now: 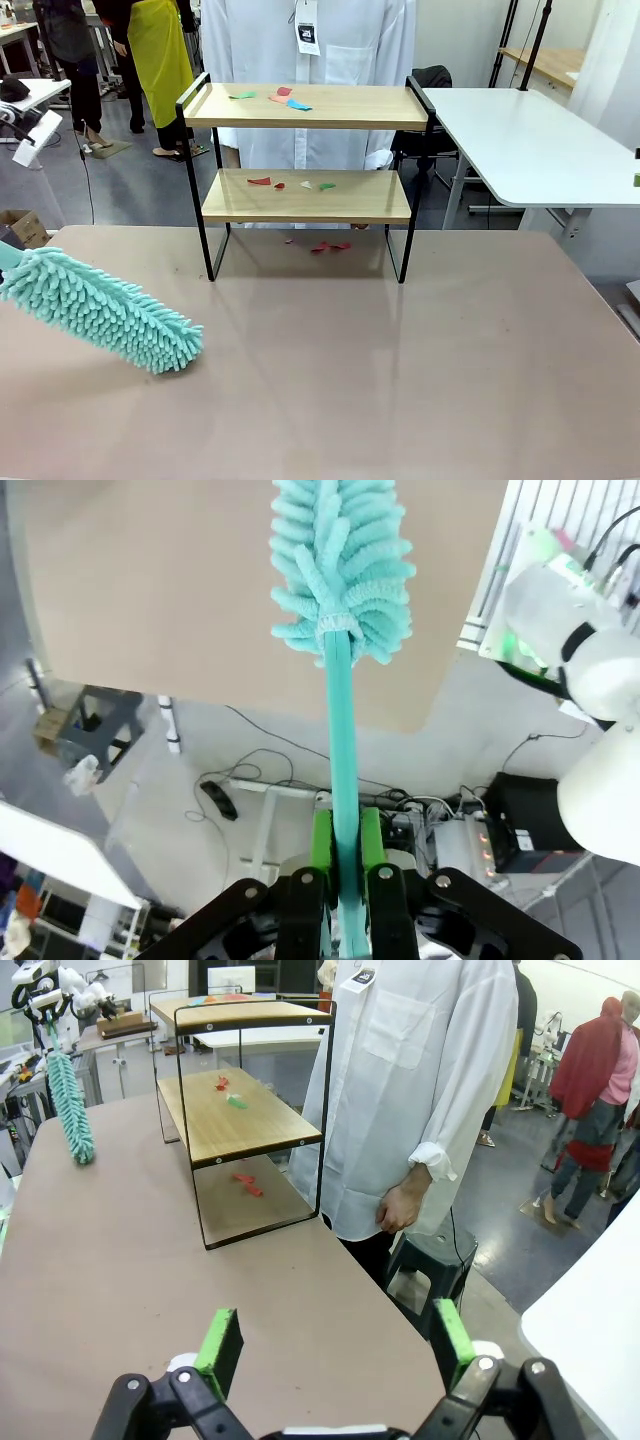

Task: Clean the shelf.
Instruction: Clean the specific section of the Shelf indicated by the human with the Duster.

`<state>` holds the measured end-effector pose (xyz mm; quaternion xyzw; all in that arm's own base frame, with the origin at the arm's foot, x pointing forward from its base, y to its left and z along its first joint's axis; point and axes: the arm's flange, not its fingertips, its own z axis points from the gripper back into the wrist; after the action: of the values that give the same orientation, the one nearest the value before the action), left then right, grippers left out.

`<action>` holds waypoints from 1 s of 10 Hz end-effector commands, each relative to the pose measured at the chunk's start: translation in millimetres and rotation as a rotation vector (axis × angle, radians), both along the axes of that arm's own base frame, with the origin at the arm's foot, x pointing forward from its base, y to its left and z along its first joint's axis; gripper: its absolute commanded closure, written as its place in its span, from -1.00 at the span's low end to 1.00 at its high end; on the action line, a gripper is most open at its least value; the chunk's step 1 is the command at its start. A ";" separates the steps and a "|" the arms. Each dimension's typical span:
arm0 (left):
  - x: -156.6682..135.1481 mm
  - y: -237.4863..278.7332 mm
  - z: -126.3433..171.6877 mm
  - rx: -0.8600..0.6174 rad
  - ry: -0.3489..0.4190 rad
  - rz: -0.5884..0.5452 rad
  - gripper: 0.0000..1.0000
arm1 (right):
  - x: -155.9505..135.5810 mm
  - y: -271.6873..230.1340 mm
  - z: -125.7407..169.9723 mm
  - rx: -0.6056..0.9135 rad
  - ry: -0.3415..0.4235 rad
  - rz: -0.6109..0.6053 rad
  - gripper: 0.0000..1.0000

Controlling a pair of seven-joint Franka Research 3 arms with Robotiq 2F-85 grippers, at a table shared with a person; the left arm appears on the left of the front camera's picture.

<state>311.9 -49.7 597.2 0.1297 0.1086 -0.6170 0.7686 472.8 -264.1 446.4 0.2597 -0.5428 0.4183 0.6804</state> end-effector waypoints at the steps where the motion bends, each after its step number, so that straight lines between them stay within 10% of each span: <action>1: -2.2 0.7 3.1 0.036 -0.020 0.049 0.74 | 0.8 0.8 2.4 -0.003 -0.005 -0.002 -1.00; 10: -2.2 0.7 3.1 0.036 -0.020 0.049 0.74 | 0.8 0.8 2.4 -0.003 -0.005 -0.002 -1.00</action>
<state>311.1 -49.5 598.3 0.1390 0.1115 -0.6021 0.7783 472.8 -264.1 446.4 0.2597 -0.5428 0.4183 0.6804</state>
